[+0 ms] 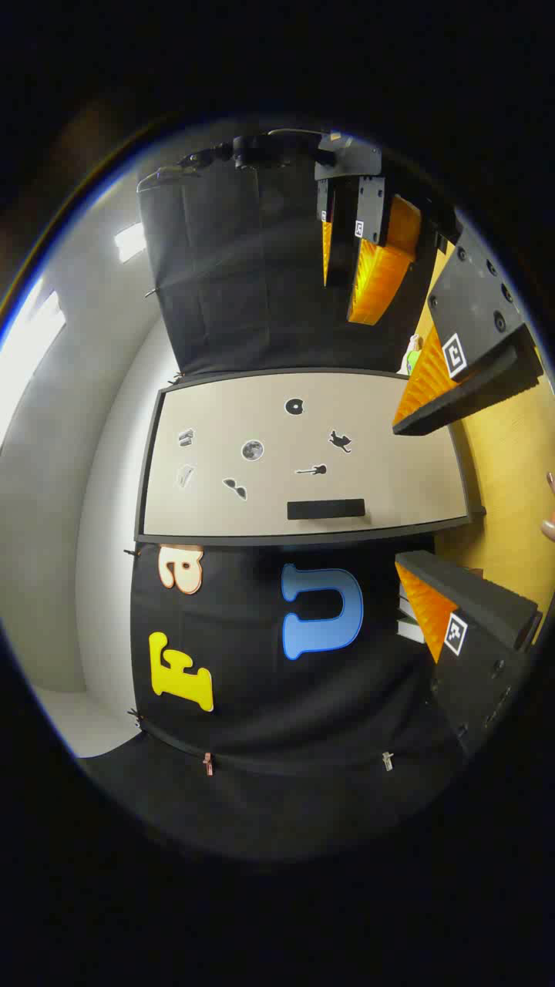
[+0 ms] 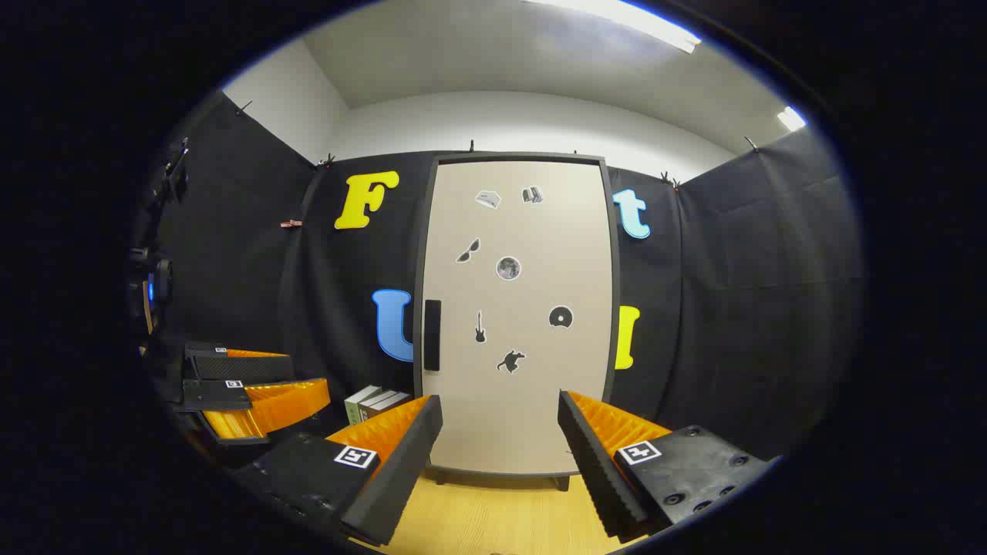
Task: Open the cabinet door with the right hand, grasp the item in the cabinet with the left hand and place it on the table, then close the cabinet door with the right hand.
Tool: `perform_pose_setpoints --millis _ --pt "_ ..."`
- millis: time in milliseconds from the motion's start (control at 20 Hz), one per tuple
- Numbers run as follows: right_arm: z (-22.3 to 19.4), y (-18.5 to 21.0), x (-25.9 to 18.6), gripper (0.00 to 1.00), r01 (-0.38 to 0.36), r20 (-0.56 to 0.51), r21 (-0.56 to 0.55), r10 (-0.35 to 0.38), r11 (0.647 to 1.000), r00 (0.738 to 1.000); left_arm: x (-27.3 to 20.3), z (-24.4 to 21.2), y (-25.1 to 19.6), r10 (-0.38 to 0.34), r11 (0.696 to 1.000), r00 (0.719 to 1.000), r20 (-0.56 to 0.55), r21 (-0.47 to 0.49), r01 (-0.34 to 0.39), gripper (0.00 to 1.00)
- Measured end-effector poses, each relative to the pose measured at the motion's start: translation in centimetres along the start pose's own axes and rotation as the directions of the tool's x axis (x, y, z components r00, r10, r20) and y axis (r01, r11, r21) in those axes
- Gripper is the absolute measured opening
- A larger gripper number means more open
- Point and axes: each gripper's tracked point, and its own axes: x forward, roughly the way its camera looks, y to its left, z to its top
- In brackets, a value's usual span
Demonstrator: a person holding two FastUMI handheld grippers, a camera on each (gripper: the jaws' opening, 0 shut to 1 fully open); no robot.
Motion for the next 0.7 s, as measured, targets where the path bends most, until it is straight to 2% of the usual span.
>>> perform_pose_setpoints --millis 350,700 --pt "0.5 -0.8 -0.1 0.97 0.025 0.018 -0.011 -0.025 1.0 1.0 0.2 -0.6 -0.7 -0.035 0.999 0.999 -0.002 -0.008 0.035 0.95" --pt "1.5 -1.4 -0.4 0.97 0.046 0.058 -0.014 -0.046 0.999 0.997 0.4 -0.9 -0.7 -0.04 0.999 0.999 -0.002 -0.014 0.04 0.95"
